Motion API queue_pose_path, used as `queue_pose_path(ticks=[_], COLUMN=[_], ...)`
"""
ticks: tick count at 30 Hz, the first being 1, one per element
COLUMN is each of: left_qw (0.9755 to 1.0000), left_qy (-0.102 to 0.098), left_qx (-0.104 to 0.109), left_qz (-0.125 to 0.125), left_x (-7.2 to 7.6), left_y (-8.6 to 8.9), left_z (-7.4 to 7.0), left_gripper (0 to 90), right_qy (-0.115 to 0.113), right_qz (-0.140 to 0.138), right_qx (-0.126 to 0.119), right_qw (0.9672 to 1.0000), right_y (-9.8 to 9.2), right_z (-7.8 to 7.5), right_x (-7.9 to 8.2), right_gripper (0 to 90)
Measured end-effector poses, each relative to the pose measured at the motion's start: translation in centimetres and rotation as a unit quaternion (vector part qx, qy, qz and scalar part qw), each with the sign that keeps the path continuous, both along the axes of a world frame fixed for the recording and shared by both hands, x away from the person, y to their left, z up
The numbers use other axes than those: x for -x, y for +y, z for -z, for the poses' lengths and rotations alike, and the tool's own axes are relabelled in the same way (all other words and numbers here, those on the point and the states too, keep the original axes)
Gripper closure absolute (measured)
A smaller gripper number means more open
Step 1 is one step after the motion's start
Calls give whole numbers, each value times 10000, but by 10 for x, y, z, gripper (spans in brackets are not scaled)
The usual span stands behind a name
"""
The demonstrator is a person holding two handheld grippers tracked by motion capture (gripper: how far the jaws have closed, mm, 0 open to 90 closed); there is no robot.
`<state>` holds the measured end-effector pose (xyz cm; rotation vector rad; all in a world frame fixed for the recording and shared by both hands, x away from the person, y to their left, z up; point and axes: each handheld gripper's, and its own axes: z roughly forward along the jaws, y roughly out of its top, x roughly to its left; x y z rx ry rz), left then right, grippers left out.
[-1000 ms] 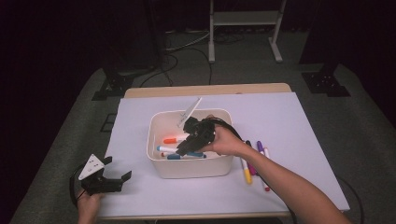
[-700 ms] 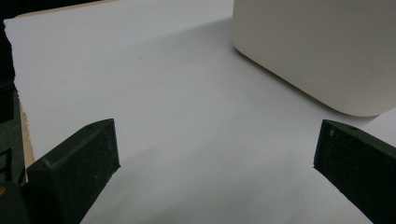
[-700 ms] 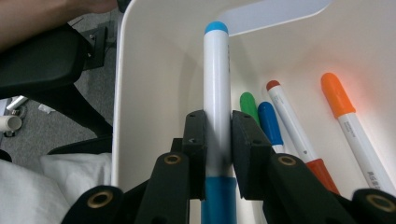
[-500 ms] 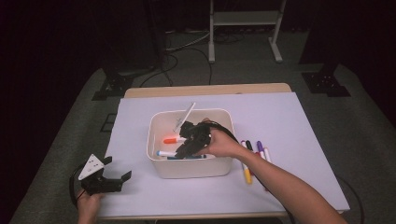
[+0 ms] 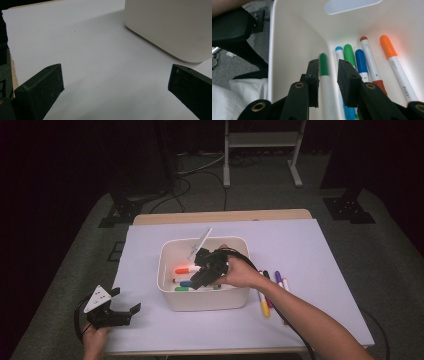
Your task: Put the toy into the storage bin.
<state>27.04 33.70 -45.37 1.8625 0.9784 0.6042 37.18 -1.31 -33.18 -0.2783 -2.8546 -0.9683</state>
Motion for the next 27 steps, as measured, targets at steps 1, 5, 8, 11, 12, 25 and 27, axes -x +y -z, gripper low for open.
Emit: queue_pose_path(ticks=[1, 5, 8, 11, 12, 25, 27], left_qw=[10000, 10000, 10000, 10000, 10000, 10000, 10000], left_qy=[-4, -14, -17, -3, -3, 11, 4], left_qx=[-9, -19, -30, -39, -44, -76, -77], left_qz=[2, 0, -2, -6, -7, -8, -12], left_x=[0, 0, 0, 0, 0, 0, 1], left_y=[0, 0, 0, -1, -1, -2, -2], left_z=[0, 0, 0, 0, 0, 0, 0], left_gripper=[0, 0, 0, 0, 0, 0, 0], right_qy=[-10, -94, -164, -242, -280, -437, -396], right_qz=[20, 162, 289, 481, 555, 1350, 1518], right_qx=[-48, -257, -370, -463, -481, -556, -532], right_qw=[10000, 9995, 9988, 9975, 9969, 9883, 9862], right_y=[-3, -23, -40, -63, -70, -163, -177], right_z=[-3, -21, -32, -43, -46, -51, -46], right_x=[0, 3, 5, 6, 7, 16, 17], right_gripper=[689, 666, 638, 623, 618, 591, 587])
